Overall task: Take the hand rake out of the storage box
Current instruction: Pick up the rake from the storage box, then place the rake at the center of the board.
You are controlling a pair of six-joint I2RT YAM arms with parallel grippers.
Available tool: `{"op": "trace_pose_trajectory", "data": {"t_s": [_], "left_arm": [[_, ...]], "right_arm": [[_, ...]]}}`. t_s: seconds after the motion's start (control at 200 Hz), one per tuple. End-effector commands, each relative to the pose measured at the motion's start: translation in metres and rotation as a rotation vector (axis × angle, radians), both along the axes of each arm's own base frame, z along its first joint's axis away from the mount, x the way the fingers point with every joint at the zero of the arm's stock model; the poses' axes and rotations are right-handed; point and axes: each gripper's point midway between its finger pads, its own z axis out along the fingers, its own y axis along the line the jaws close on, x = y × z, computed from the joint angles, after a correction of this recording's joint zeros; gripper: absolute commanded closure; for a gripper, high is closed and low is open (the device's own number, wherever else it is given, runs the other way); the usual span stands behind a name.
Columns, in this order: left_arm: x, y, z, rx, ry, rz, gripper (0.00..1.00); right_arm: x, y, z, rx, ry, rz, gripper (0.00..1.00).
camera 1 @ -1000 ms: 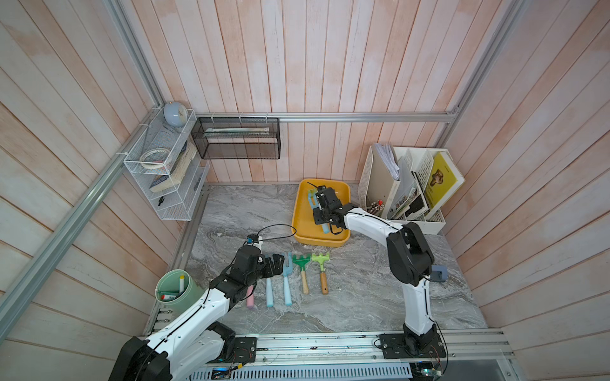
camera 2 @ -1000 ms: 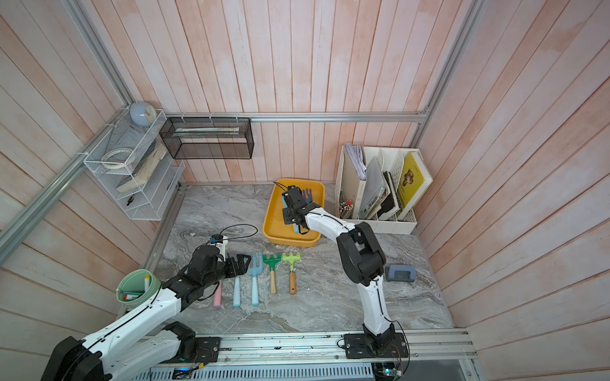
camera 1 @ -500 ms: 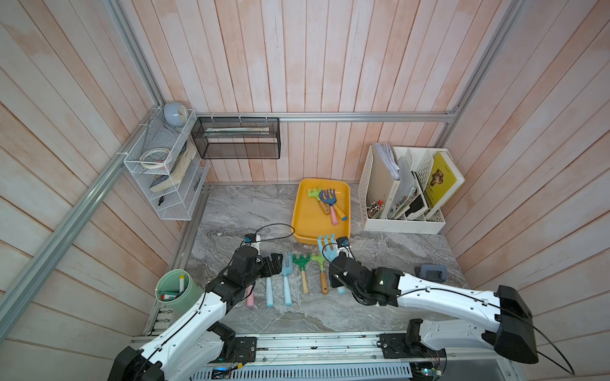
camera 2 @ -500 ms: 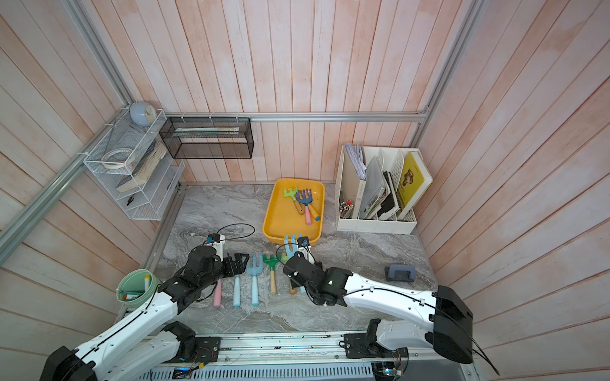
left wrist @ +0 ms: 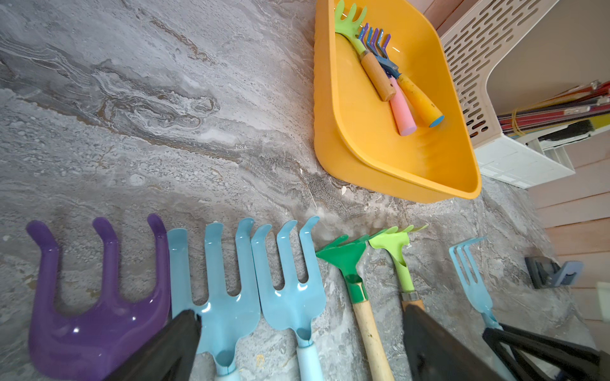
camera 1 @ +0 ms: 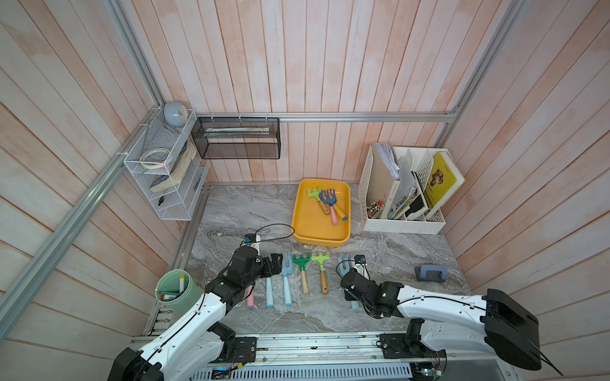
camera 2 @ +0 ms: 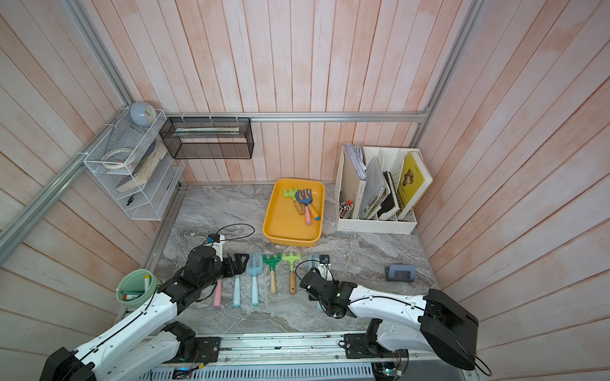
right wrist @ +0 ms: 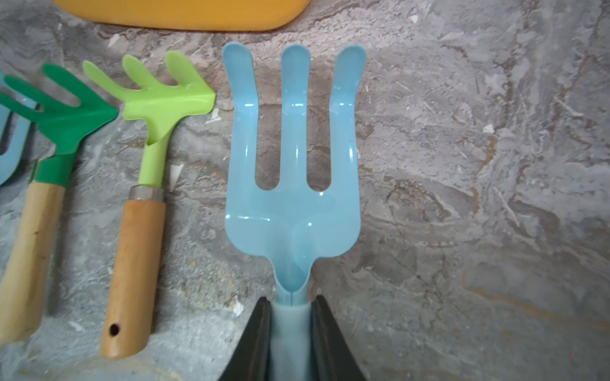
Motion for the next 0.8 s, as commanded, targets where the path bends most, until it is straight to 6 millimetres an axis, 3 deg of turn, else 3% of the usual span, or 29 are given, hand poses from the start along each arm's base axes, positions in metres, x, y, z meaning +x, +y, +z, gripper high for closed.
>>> {"op": "trace_pose_trajectory", "data": {"t_s": [0.0,0.425,0.685,0.795], "left_arm": [[-0.001,0.002,-0.007,0.013,0.01,-0.006,0.0],[0.0,0.001,-0.01,0.017,0.022,-0.006,0.0],[-0.001,0.001,-0.01,0.015,0.021,-0.006,0.0],[0.0,0.001,-0.01,0.013,0.02,-0.004,0.0]], "right_arm": [[0.012,0.012,0.006,0.03,-0.038,0.036,1.0],[0.024,0.026,-0.019,-0.027,0.031,0.054,0.98],[0.026,0.031,-0.02,-0.007,0.039,0.044,0.77],[0.026,0.036,-0.021,0.004,0.047,0.059,0.77]]}}
